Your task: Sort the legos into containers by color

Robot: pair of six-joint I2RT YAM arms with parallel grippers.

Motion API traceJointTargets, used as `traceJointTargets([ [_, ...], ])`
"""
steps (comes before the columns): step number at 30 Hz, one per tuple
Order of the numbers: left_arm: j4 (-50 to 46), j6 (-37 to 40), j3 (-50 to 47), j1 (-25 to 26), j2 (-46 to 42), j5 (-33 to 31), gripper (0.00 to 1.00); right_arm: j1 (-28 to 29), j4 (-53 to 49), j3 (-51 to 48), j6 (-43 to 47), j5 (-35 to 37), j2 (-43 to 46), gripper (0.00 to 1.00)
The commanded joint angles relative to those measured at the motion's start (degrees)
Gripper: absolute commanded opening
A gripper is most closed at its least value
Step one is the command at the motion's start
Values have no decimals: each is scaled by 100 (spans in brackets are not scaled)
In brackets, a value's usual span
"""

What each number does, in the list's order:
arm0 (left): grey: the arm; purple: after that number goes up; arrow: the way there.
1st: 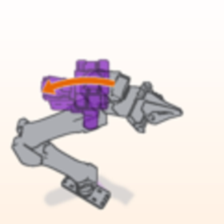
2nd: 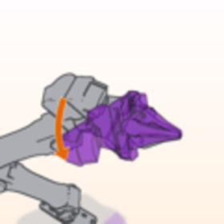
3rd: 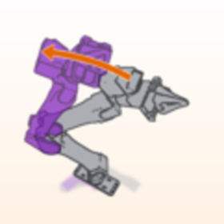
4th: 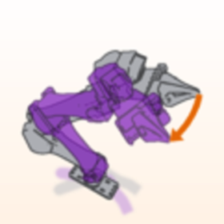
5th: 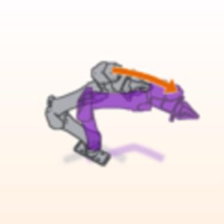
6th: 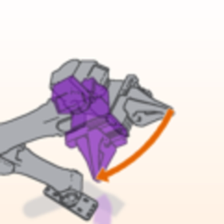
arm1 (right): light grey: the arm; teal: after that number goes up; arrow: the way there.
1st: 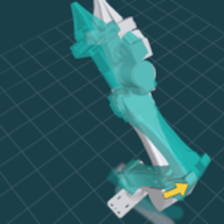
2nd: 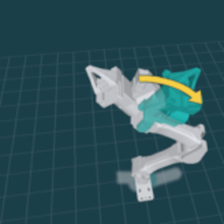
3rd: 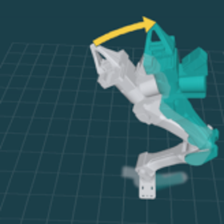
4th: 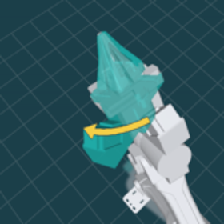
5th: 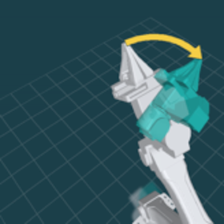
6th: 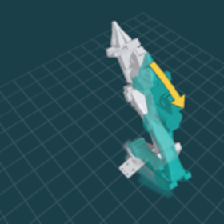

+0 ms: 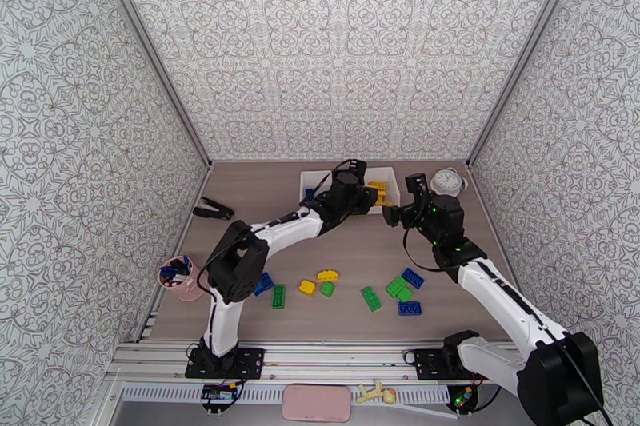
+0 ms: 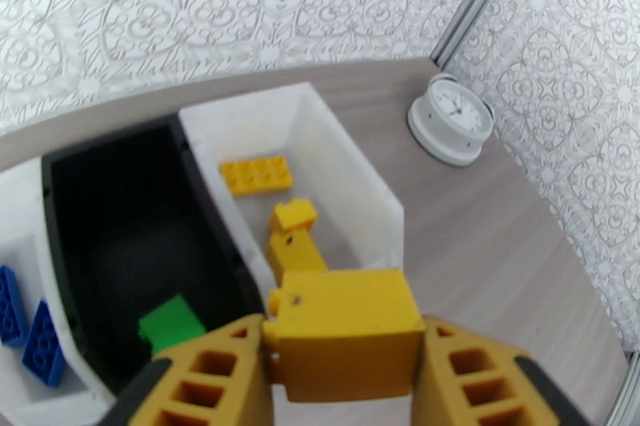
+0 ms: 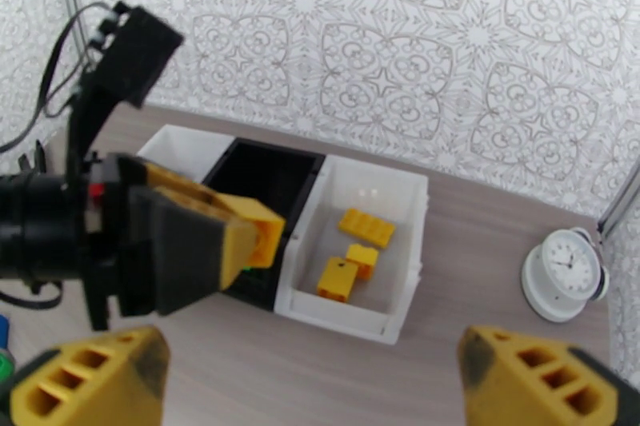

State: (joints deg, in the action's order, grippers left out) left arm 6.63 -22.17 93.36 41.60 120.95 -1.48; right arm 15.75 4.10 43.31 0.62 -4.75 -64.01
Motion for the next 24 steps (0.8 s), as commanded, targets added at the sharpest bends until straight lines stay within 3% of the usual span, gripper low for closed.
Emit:
traceJointTargets([
  [1,-141,207,761,-129,518,140,37,-30,-185,-108,-26,136,140,100],
  [10,-1001,396,3078,-279,2119,138,38,-37,-228,-113,-31,197,174,100],
  [16,-1409,583,4017,-359,2648,195,40,-37,-240,-52,-79,236,130,100],
  [24,-1298,812,3454,-408,2070,369,74,-39,-358,2,-180,260,198,100],
])
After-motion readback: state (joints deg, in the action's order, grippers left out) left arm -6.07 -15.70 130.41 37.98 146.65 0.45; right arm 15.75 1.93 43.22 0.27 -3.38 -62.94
